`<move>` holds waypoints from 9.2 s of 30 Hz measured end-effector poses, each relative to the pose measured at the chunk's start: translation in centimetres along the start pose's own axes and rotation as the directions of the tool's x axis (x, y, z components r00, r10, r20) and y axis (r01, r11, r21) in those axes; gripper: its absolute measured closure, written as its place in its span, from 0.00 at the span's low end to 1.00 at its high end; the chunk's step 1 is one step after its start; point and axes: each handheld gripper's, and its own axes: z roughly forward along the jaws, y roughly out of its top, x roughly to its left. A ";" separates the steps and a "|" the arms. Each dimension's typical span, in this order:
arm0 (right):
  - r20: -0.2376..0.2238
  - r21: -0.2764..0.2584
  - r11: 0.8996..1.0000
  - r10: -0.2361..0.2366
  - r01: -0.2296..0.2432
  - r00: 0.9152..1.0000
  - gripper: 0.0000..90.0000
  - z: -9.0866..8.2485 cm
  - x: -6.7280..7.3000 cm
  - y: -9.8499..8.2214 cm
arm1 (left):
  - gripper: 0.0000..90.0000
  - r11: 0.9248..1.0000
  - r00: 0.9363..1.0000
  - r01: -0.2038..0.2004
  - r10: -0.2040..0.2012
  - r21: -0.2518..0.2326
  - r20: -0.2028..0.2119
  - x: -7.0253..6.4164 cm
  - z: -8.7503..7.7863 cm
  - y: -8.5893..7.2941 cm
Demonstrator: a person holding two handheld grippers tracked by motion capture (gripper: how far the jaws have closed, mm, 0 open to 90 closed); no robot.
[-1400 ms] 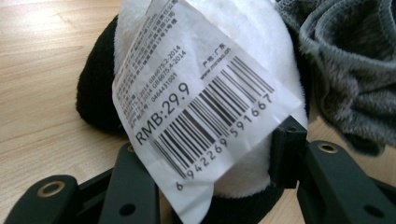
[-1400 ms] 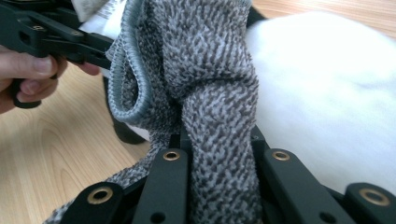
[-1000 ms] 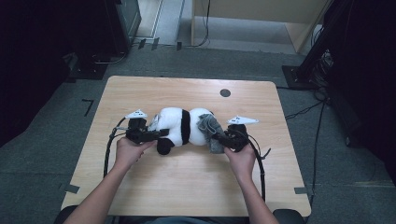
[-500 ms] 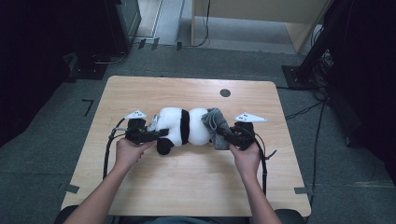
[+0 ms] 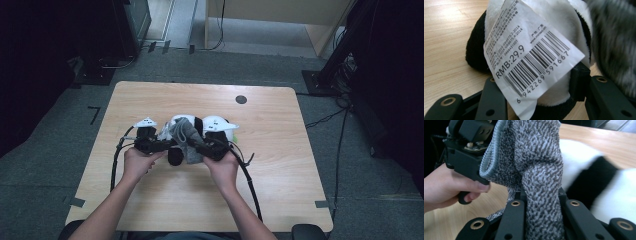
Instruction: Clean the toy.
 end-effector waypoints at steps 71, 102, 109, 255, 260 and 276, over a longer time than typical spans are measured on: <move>0.006 0.062 0.996 -0.064 0.063 0.998 0.88 3.7 1.7 -4.1 | 0.64 0.999 1.000 0.022 -0.021 0.043 -0.015 0.4 0.1 0.2; -0.035 0.100 0.989 -0.102 0.105 0.994 0.88 1.5 1.2 -3.2 | 0.62 0.999 0.999 0.032 -0.032 0.029 0.002 0.5 0.0 0.4; -0.016 0.105 0.988 -0.113 0.114 0.993 0.88 3.2 1.5 -3.3 | 0.62 0.999 0.999 0.034 -0.034 0.028 -0.001 0.6 -0.1 0.3; 0.080 0.099 0.991 -0.096 0.088 0.992 0.89 5.0 0.0 -4.4 | 0.75 0.963 0.995 -0.102 0.093 -0.250 -0.045 -1.4 -1.0 2.0; 0.065 0.151 0.983 -0.110 0.099 0.992 0.89 5.2 0.0 -4.6 | 0.75 0.961 0.994 -0.100 0.087 -0.259 -0.061 -1.0 -1.1 2.0; 0.067 -0.178 0.978 -0.094 0.104 0.993 0.89 -2.3 1.3 0.9 | 0.75 0.969 0.995 -0.086 0.071 -0.233 -0.071 -0.8 -0.7 1.9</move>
